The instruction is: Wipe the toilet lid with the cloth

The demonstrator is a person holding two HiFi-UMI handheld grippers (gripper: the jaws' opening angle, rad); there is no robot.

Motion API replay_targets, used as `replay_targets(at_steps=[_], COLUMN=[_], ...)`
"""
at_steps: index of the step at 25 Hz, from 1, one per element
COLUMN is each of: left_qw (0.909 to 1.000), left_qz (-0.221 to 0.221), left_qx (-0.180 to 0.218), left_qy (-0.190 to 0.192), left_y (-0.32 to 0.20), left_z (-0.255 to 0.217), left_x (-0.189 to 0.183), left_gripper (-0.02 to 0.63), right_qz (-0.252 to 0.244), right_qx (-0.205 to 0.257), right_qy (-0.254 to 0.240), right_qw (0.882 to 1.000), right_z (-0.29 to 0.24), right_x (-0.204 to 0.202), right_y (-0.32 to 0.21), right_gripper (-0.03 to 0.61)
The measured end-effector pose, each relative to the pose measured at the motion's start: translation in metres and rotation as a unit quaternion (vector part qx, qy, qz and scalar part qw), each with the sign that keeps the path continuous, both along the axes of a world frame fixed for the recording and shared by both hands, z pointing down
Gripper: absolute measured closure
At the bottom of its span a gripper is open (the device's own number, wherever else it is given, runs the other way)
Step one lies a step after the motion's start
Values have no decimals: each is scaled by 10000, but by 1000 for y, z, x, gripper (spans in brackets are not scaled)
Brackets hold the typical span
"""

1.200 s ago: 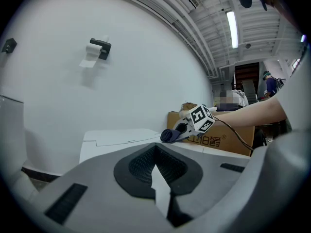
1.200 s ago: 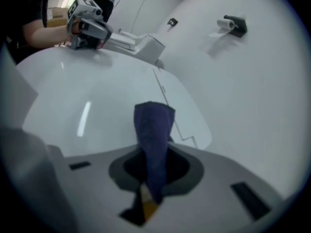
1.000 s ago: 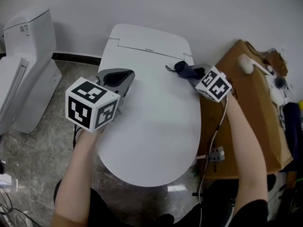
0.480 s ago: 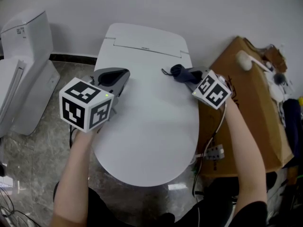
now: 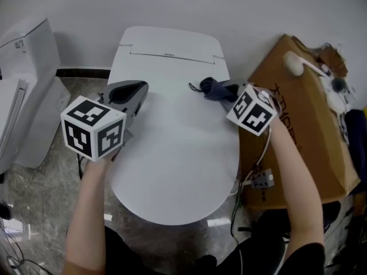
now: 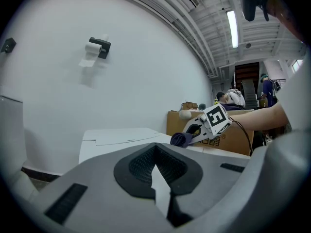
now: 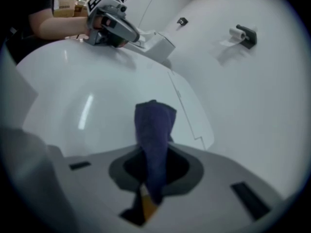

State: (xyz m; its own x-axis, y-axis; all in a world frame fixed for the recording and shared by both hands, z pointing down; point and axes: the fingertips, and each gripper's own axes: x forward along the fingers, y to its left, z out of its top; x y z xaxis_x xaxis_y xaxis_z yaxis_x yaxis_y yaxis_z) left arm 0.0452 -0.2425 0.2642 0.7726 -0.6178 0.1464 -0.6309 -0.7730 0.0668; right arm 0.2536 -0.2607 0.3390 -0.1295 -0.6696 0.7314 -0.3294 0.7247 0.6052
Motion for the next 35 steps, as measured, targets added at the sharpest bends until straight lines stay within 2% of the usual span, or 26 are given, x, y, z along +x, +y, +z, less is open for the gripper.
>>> replay_targets(at_steps=[24,35], left_qw=[10000,10000], left_qz=[-34,-16], left_qx=[6,7], left_qy=[5,10], left_y=[-1,-1], left_z=[-1,-1], left_x=[-1,0], left_gripper=[600,600], right_qz=[-141,-190], right_qx=[-69,-100], right_qy=[179,420], right_qw=[9997,9989], right_z=[1,1], right_x=[-14,-19], right_y=[49,74], right_gripper=[514,514])
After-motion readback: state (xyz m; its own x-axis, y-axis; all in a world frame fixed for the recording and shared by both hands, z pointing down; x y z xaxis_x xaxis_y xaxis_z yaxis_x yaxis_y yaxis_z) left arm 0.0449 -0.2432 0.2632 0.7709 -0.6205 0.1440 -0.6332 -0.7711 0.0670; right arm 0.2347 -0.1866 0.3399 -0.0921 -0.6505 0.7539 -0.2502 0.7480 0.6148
